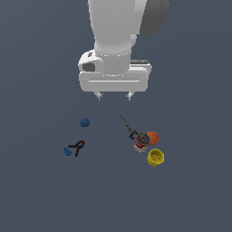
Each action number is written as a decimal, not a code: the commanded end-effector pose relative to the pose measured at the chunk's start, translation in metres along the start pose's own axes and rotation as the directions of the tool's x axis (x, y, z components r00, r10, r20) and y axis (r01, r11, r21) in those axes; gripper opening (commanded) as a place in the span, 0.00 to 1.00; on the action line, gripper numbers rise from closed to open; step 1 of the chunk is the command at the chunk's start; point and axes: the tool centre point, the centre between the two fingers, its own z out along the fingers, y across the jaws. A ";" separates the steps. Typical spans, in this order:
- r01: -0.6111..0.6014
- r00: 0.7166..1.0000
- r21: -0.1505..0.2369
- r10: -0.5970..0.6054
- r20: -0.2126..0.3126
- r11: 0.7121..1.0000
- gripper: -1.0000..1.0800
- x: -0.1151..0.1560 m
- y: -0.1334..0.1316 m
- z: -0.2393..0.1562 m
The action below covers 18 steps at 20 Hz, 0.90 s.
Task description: Pick up a designated object from a clutter of objects.
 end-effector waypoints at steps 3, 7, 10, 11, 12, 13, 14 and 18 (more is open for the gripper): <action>0.002 1.000 -0.001 -0.002 0.001 1.000 0.96 0.000 0.001 0.001; 0.019 1.000 -0.011 -0.019 0.005 1.000 0.96 0.000 0.007 0.004; 0.030 1.000 -0.015 -0.030 0.007 0.999 0.96 -0.001 0.011 0.005; 0.031 0.999 -0.016 -0.031 0.007 0.999 0.96 -0.001 0.011 0.005; 0.031 0.999 -0.016 -0.031 0.007 0.999 0.96 -0.001 0.011 0.005; 0.031 0.999 -0.016 -0.031 0.007 0.999 0.96 -0.001 0.011 0.005; 0.030 1.000 -0.015 -0.030 0.007 0.999 0.96 -0.001 0.010 0.005; 0.017 1.000 -0.015 -0.016 0.006 1.000 0.96 0.004 0.006 0.009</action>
